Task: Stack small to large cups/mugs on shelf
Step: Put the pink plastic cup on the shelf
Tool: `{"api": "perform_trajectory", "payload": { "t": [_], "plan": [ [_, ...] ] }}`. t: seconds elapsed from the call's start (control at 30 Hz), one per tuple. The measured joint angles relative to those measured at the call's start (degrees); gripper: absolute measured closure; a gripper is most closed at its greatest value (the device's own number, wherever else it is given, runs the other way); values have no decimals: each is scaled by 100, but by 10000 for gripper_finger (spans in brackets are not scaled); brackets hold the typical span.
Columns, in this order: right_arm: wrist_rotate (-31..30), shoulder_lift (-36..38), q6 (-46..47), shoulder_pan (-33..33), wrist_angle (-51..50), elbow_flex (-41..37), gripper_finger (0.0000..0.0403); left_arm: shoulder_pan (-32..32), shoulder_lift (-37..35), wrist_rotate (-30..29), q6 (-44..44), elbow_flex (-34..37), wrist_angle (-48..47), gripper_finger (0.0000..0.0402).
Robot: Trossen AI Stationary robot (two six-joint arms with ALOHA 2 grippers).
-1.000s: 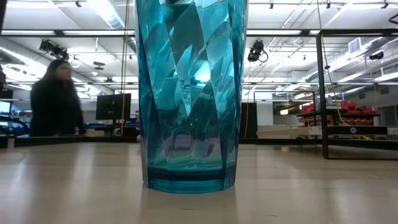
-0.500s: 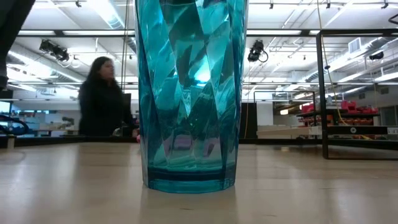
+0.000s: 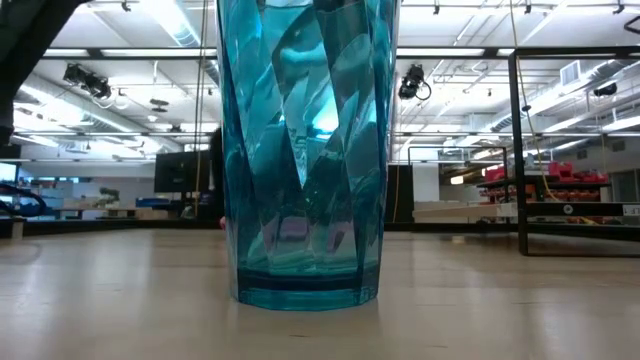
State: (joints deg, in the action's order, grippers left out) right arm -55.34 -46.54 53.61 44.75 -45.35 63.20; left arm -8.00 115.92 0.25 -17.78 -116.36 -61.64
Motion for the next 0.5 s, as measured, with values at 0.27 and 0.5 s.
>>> {"api": "perform_trajectory", "payload": {
  "t": [0.27,0.5],
  "plan": [
    [102,-60,1058,-216,-884,2,346,16,319,84,2,9,93,392],
    [691,-104,1521,-1008,-1722,2,340,-7,519,117,42,17,166,392]
  ]
}}
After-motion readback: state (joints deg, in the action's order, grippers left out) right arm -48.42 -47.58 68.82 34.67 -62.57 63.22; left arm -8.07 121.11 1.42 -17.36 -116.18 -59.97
